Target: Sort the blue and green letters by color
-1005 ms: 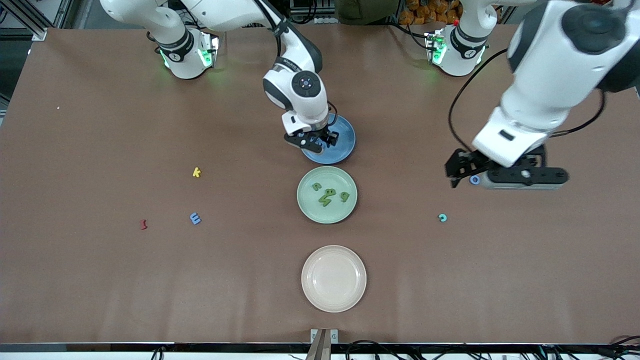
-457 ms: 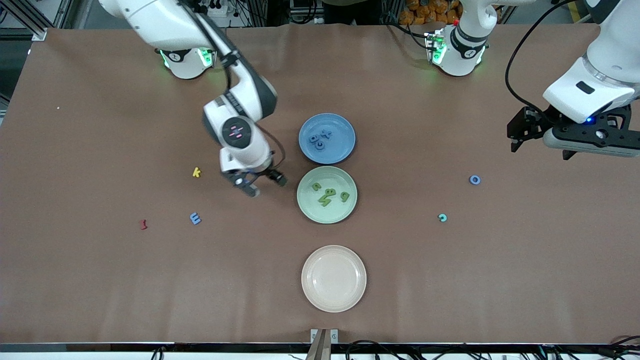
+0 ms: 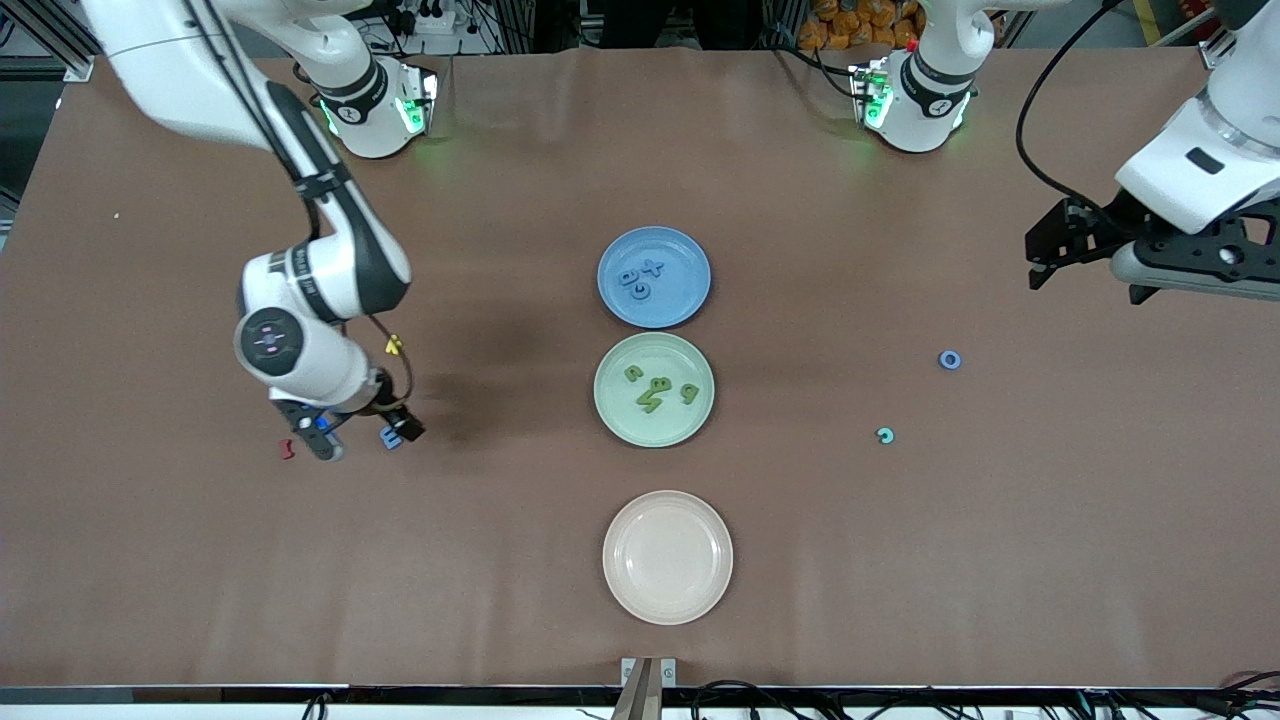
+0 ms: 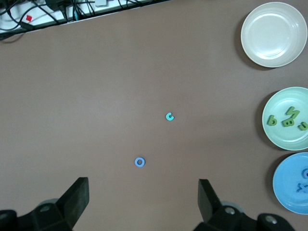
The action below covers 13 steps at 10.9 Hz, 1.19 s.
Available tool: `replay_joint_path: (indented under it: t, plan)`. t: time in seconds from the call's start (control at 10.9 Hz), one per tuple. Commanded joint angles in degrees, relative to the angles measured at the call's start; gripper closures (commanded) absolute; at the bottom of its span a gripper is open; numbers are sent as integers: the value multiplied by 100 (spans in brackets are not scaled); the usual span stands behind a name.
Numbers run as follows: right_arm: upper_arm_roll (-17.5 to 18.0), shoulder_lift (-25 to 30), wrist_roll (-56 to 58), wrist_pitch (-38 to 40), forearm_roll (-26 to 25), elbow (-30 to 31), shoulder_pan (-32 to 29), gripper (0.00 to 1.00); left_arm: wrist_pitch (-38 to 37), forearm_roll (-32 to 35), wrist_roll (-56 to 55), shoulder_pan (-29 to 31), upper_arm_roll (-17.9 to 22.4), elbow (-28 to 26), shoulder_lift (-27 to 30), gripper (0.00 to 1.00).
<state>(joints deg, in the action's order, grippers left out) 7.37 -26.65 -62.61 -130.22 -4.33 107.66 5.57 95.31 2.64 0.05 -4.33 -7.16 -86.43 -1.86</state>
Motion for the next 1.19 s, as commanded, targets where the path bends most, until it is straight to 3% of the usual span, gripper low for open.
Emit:
replay_joint_path:
  t: [0.0,0.09,0.64,1.1]
  plan:
    - [89,-94,-23,-117,-173,-8,-424,0,-153,-237,83,90,-4,-190,317,0]
    - [37,-191,-32,-266,-165,-35,-433,0,-179,-559,-213,264,-39,-190,327,0]
    - [-16,-596,-173,-1093,-85,-35,-442,0,-179,-580,-585,231,-13,-216,371,0]
    - [-130,-833,-173,-1330,-94,-35,-381,0,-188,-115,-550,292,-57,-479,450,0]
